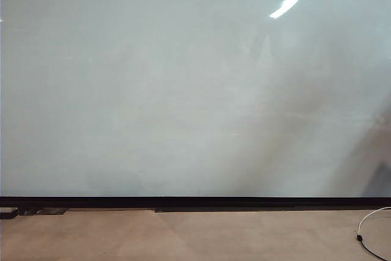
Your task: Pick up the pen on the shelf to the right of the whiteboard and draw a triangle.
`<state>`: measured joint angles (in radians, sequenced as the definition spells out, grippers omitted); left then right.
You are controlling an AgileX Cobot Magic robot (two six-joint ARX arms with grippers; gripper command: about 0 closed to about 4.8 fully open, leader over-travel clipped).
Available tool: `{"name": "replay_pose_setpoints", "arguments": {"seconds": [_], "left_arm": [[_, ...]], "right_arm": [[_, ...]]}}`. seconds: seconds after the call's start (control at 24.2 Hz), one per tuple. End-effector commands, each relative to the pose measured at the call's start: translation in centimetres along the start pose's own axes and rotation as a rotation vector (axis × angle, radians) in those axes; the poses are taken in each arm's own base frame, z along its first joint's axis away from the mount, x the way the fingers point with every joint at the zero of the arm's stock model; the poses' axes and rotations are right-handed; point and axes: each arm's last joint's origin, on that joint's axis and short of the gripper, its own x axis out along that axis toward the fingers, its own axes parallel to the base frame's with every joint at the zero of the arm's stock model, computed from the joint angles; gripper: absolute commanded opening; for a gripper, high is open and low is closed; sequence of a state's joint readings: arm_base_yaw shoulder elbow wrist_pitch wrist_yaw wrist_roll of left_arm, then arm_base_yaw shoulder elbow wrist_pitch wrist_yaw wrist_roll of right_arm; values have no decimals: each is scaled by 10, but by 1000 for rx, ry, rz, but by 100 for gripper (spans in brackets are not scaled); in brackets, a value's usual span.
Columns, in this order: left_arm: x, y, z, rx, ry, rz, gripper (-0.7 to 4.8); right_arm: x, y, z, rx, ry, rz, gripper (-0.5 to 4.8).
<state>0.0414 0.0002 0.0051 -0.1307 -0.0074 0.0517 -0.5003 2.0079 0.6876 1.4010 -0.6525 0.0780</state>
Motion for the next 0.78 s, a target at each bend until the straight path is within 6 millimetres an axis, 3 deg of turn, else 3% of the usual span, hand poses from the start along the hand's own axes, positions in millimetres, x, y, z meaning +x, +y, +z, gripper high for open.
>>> {"name": "replay_pose_setpoints", "arguments": {"seconds": [0.04, 0.78], "left_arm": [[0, 0, 2, 0, -15, -4, -5], [0, 0, 2, 0, -15, -4, -5]], "right_arm": [[0, 0, 3, -13, -17, 5, 134], [0, 0, 3, -21, -15, 16, 100]]}}
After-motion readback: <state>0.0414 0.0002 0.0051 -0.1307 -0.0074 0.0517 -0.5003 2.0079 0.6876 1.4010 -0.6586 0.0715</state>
